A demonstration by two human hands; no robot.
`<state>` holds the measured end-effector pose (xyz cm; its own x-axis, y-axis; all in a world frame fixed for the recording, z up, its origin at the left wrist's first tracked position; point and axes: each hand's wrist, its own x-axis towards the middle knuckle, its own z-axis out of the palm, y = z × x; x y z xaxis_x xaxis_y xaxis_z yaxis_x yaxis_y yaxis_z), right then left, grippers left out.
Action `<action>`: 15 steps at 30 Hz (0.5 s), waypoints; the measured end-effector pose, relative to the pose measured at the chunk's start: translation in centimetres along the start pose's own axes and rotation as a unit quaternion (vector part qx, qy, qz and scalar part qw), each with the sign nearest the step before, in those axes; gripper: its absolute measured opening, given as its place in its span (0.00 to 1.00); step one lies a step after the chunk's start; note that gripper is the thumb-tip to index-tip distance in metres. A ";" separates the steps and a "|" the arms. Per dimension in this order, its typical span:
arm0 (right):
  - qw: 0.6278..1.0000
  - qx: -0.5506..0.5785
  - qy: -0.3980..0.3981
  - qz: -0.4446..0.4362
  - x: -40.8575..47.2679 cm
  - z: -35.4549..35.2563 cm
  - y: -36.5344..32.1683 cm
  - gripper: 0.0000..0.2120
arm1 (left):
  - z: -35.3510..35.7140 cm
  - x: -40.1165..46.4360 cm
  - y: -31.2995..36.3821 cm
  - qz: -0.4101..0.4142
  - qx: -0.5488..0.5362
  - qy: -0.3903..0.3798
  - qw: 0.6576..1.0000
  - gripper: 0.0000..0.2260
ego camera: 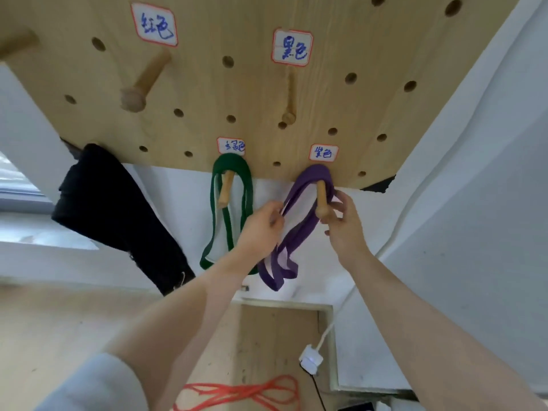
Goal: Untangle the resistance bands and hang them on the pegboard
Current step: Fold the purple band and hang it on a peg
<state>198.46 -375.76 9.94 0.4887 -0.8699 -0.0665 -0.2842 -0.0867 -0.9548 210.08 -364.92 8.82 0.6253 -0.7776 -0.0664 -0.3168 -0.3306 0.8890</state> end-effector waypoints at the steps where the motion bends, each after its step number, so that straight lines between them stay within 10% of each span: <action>1: 0.999 -0.008 0.010 0.034 -1.1 0.7 0.6 0.11 | -0.7 -1.1 -1.1 -0.005 0.000 -0.014 1.000 0.13; 6: 0.955 -0.039 -0.106 0.276 -7.7 8.7 3.4 0.05 | -5.5 -9.0 -10.2 -0.115 0.065 -0.078 0.988 0.12; 10: 0.920 -0.056 -0.267 0.281 -14.0 17.9 5.8 0.10 | -10.9 -15.8 -19.2 -0.215 0.088 -0.058 0.971 0.12; 15: 0.883 0.009 -0.288 0.371 -20.3 28.0 10.8 0.06 | -16.0 -23.3 -30.1 -0.338 0.032 -0.001 0.941 0.09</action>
<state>208.57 -345.46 -7.14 0.5132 -0.2932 -0.8067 -0.6916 0.4153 -0.5909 216.47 -328.22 -9.17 0.6974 -0.3795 -0.6079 0.1099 -0.7816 0.6140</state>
